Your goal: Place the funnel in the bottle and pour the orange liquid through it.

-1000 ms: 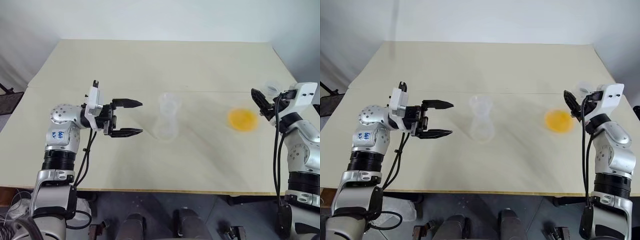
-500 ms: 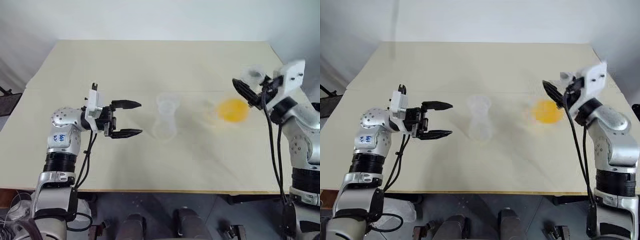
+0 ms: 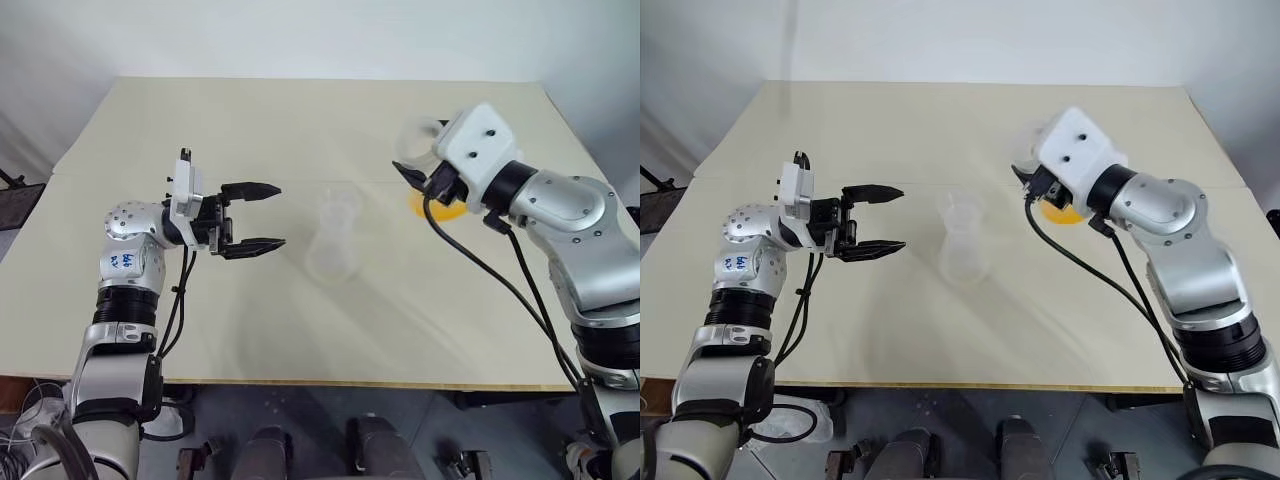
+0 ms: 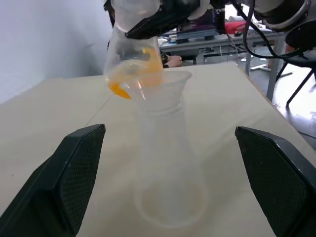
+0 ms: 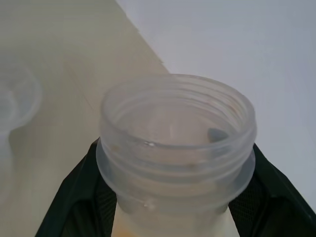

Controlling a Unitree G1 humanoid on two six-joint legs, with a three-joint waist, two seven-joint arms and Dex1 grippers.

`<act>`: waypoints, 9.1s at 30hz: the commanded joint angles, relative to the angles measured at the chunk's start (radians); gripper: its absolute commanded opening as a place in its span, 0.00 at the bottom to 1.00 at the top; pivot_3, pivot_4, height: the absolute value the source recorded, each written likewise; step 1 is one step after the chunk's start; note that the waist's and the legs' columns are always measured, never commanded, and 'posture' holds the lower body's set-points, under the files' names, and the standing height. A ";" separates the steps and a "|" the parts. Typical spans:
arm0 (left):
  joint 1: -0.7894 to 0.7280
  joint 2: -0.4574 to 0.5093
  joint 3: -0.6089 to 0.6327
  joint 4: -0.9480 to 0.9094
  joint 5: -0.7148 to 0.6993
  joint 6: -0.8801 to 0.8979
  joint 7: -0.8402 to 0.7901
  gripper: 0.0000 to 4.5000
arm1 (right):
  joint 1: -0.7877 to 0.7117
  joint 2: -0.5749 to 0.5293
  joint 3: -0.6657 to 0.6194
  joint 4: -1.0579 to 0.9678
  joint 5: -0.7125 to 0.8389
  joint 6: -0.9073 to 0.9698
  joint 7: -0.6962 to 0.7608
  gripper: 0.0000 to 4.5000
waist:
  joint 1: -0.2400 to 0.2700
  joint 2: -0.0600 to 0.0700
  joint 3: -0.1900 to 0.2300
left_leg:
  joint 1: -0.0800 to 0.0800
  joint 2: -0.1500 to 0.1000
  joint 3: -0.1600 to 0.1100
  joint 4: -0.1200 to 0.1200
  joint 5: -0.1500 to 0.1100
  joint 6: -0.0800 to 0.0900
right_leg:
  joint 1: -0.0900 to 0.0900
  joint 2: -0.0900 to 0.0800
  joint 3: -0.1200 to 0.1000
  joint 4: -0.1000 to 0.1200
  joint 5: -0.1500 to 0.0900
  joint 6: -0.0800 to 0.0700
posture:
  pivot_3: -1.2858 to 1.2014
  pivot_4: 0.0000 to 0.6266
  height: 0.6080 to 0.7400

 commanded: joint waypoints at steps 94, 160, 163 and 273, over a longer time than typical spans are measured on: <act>-0.084 -0.043 0.012 0.055 -0.020 0.052 -0.049 1.00 | 0.032 0.232 0.189 0.009 -1.117 -0.436 -0.141 0.55 | -0.024 0.000 0.000 | 0.000 -0.004 0.000 -0.001 0.001 -0.001 | -0.004 -0.002 -0.001 0.008 0.000 0.000 | 0.52 0.24 1.00; 0.020 0.043 0.053 -0.106 -0.049 0.176 -0.019 1.00 | -0.004 0.234 0.178 0.117 -1.155 -0.601 -0.239 0.55 | -0.030 0.000 0.000 | 0.000 -0.004 0.000 0.000 0.001 -0.001 | -0.004 -0.002 -0.001 0.010 0.000 0.000 | 0.52 0.24 1.00; 0.025 0.048 0.053 -0.115 -0.050 0.187 -0.023 1.00 | -0.003 0.235 0.176 0.120 -1.154 -0.604 -0.238 0.55 | -0.030 0.000 0.000 | 0.000 -0.004 0.000 0.000 0.001 -0.001 | -0.004 -0.002 -0.001 0.010 0.000 0.000 | 0.52 0.24 1.00; 0.119 0.042 0.065 -0.212 -0.071 0.199 0.058 1.00 | 0.003 0.235 0.177 0.171 -1.210 -0.650 -0.278 0.55 | -0.031 0.000 0.000 | 0.000 -0.004 0.000 0.000 0.001 -0.001 | -0.004 -0.002 -0.001 0.010 0.000 0.000 | 0.52 0.24 1.00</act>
